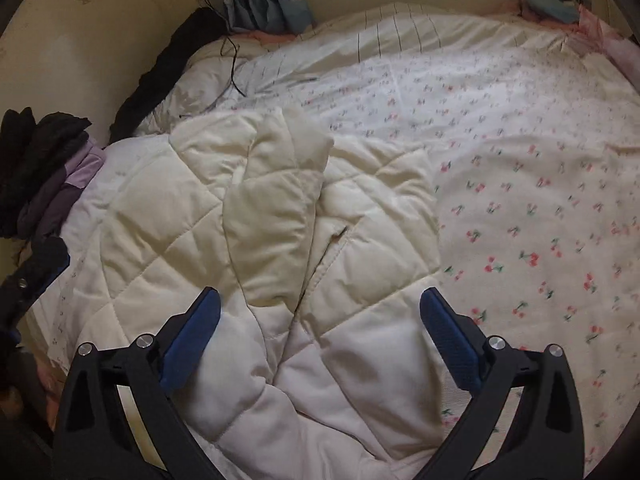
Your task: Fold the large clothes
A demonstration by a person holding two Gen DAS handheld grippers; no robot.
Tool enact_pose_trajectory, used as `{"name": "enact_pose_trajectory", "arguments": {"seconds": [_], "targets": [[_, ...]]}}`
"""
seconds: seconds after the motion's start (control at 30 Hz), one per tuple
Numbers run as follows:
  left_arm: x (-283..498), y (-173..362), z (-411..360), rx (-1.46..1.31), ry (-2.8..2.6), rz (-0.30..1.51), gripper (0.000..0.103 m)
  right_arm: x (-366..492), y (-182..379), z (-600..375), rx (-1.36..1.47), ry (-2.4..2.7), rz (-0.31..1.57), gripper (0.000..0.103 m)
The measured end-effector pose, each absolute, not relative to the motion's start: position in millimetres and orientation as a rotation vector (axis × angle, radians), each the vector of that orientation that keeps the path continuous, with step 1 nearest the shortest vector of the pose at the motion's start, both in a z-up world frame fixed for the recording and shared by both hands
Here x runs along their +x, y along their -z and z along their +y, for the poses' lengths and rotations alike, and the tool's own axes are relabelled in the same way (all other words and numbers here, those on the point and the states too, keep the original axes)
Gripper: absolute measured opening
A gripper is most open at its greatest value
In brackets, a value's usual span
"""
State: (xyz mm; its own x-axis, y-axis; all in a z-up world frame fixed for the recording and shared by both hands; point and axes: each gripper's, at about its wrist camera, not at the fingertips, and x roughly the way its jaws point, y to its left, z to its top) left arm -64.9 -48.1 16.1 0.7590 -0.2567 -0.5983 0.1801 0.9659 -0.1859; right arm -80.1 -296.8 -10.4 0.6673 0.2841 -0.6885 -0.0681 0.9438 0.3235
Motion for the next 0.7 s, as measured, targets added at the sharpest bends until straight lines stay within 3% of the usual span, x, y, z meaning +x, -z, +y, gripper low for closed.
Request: {"name": "enact_pose_trajectory", "arguments": {"seconds": [0.23,0.7], "targets": [[-71.1,-24.7,-48.1,-0.090,0.208,0.632,0.096,-103.8,-42.4,-293.3,0.246,-0.215,0.678,0.096],[-89.5,-34.4,-44.5,-0.018,0.182,0.586,0.096,-109.0,-36.7,-244.9,0.034,-0.256,0.707,0.096]]}}
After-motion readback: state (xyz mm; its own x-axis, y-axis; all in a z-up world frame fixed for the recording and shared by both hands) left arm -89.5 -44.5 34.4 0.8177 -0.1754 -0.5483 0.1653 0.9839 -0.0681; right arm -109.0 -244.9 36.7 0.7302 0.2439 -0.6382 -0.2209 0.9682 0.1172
